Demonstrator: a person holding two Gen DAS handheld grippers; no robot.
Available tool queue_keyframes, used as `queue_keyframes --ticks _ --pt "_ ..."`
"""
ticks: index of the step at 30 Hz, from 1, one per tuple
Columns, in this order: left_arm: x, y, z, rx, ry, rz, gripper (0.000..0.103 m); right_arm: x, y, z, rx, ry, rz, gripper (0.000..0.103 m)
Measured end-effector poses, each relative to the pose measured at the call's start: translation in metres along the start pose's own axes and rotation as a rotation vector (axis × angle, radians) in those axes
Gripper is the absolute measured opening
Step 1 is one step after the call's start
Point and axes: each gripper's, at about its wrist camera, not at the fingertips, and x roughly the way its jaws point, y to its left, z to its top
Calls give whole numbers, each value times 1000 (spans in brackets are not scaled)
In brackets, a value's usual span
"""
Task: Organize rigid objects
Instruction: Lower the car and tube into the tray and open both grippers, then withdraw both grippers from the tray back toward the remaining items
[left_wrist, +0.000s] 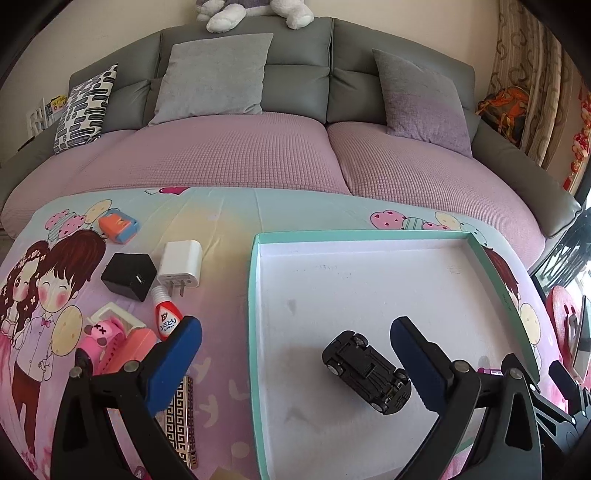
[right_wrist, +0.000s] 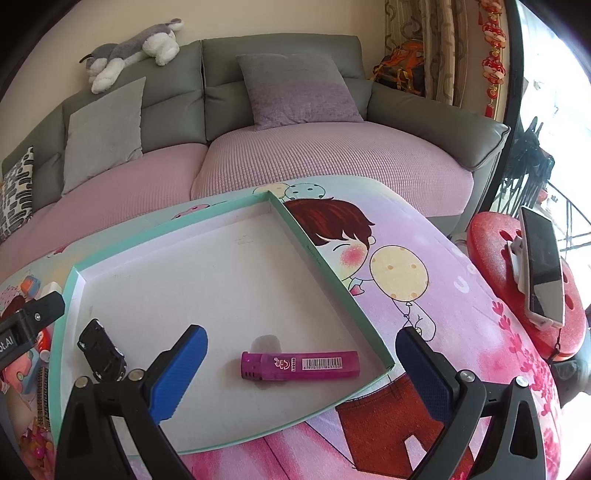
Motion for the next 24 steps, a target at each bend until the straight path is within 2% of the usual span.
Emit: queue_keyframes --ticks 6,11,19,24 --pt "-22 7 3 6 -63 25 102 -9 -2 3 -4 10 -1 103" --pt "-40 18 3 1 -117 60 102 -21 1 5 -1 5 37 103" --pt "-54 47 -6 -94 -86 51 102 -27 19 5 -31 26 112 103" --pt "-62 81 -22 -198 -56 83 102 -30 44 2 -56 43 188 103"
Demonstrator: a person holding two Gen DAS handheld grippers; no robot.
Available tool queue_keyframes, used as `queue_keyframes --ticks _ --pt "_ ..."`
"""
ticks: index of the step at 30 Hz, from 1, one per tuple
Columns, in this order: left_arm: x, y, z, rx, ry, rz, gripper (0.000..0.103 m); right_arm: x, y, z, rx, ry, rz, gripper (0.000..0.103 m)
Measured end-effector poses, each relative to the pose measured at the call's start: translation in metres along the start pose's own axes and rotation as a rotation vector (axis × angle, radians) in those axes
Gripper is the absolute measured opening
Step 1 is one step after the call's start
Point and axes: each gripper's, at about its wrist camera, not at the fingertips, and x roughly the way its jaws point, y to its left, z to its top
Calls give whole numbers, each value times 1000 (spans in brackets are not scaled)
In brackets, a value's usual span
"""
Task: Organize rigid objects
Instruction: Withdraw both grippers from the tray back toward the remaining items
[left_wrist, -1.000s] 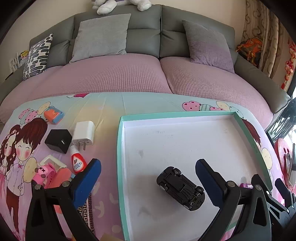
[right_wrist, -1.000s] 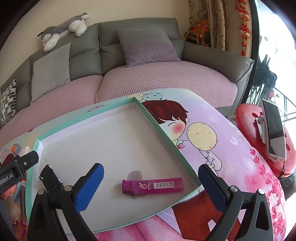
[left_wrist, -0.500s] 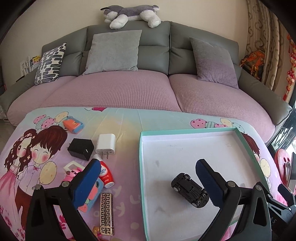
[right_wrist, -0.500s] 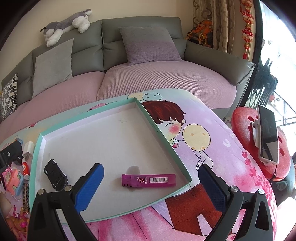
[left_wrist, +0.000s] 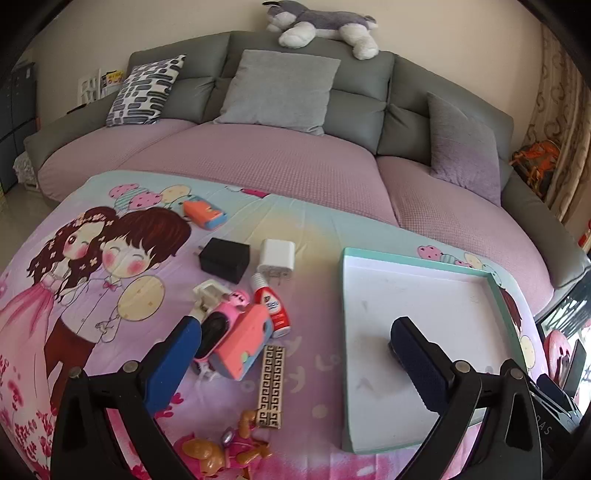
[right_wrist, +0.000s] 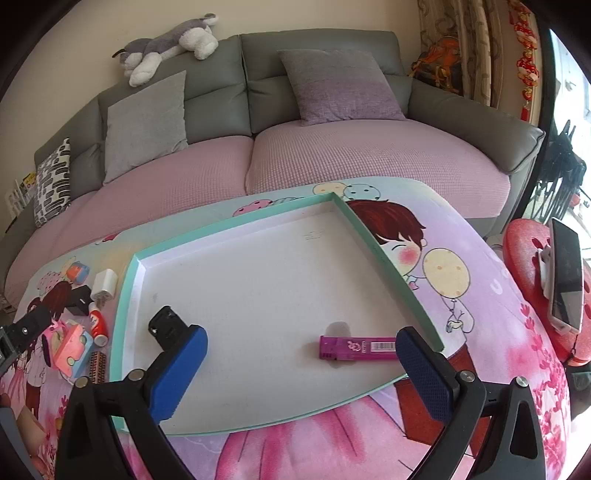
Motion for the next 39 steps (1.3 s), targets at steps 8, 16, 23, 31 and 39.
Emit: queue_keyframes --ticks 8,16,23,31,39 --pt "-1 70 -7 -103 26 121 102 5 56 -10 -103 41 110 103" --pt "3 112 -20 -112 99 139 102 9 109 -23 -205 85 173 103" --pt "4 130 -33 -137 150 101 102 13 135 -39 -247 133 193 103" --pt "4 126 -48 -99 204 34 102 16 135 -55 -210 192 183 103" --pt "12 104 -56 -17 264 -50 102 19 122 -51 -161 193 144 103"
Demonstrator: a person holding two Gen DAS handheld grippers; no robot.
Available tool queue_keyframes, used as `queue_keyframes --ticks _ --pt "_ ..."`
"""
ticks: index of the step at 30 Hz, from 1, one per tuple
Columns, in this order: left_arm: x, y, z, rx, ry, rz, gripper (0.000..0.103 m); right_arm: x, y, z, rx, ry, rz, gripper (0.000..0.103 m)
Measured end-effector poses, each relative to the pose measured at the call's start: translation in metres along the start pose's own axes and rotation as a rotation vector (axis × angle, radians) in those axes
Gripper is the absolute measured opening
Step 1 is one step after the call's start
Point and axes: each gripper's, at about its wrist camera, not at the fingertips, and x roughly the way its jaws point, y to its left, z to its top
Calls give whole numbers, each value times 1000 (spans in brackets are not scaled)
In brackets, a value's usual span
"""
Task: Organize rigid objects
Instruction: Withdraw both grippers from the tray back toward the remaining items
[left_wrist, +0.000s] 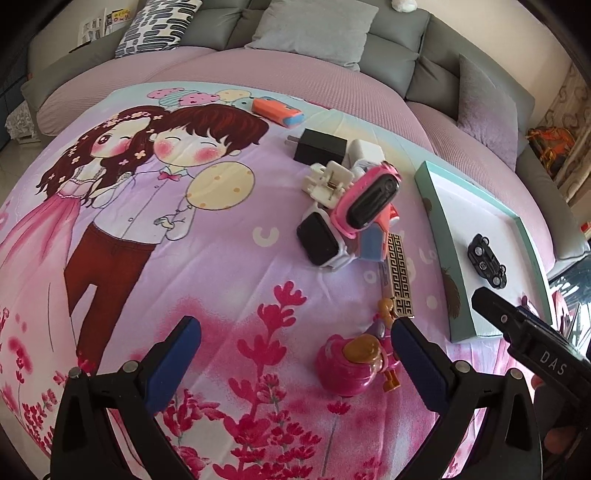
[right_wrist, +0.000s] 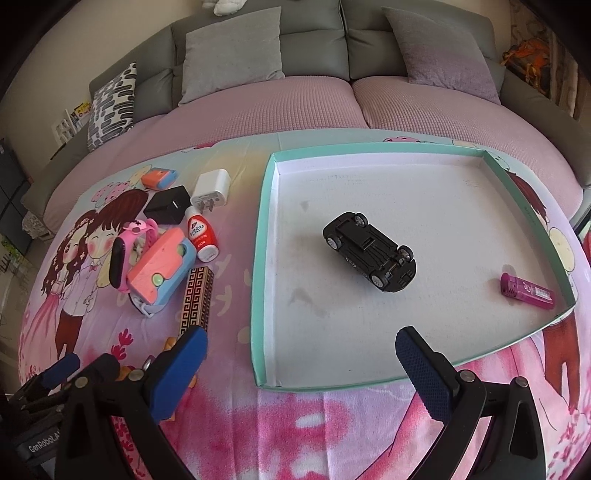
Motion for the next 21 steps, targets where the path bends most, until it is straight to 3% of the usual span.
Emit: queue_keyframes --ticks 9,14,21 --pt "13 -37 -8 153 55 -62 102 1 -14 0 40 6 -24 103" --pt "26 -53 -17 254 100 -12 102 3 -15 1 45 9 -31 103" --pt "34 -35 -16 247 104 116 102 3 -12 0 31 3 -28 103"
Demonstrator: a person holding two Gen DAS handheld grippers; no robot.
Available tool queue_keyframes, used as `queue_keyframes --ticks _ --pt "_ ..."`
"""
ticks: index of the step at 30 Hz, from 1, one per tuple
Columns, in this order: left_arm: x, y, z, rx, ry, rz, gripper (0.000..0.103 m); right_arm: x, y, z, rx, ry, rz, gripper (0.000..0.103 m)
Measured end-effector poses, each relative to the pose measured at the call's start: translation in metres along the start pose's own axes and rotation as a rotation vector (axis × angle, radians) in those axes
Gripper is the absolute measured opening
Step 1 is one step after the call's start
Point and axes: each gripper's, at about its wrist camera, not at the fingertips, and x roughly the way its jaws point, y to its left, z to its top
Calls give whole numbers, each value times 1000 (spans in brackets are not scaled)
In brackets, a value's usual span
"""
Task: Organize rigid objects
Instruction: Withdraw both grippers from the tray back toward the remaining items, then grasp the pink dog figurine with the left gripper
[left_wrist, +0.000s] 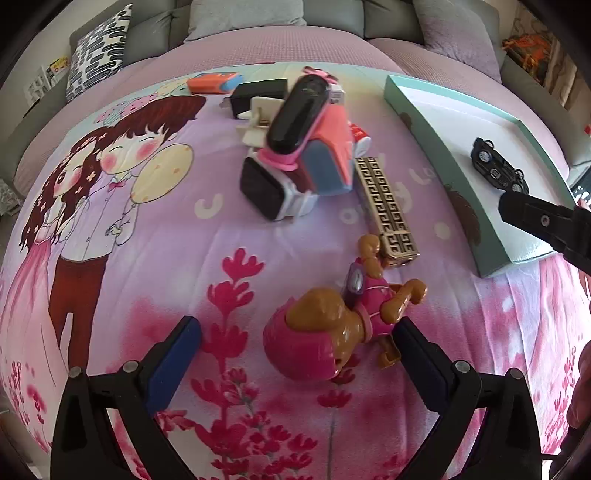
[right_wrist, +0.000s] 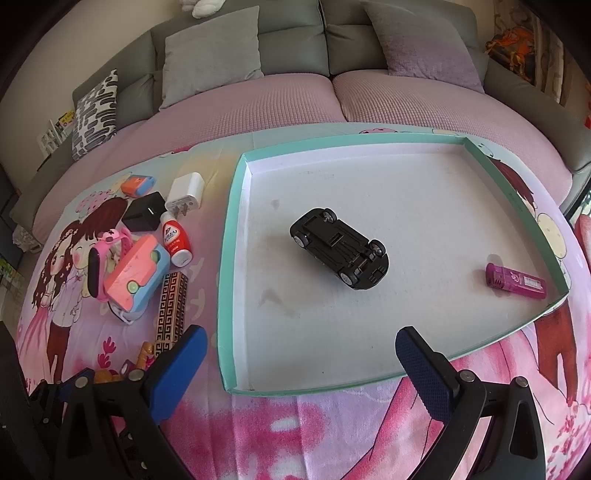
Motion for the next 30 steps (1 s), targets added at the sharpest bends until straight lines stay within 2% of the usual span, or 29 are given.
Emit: queue_keyframes --ticks 6,10,18,26,30 --pt "1 31 0 -106 -3 57 102 1 18 2 -67 -28 42 103" --pt "5 49 4 -181 -25 36 102 3 37 3 -132 -43 71 103" --pt "16 48 19 -125 -97 44 102 8 63 0 -215 -49 90 103" --pt "13 42 19 -95 -148 20 102 11 69 0 -216 -44 100 103" --pt "9 45 18 -98 -153 -14 93 12 71 1 -220 -50 100 103"
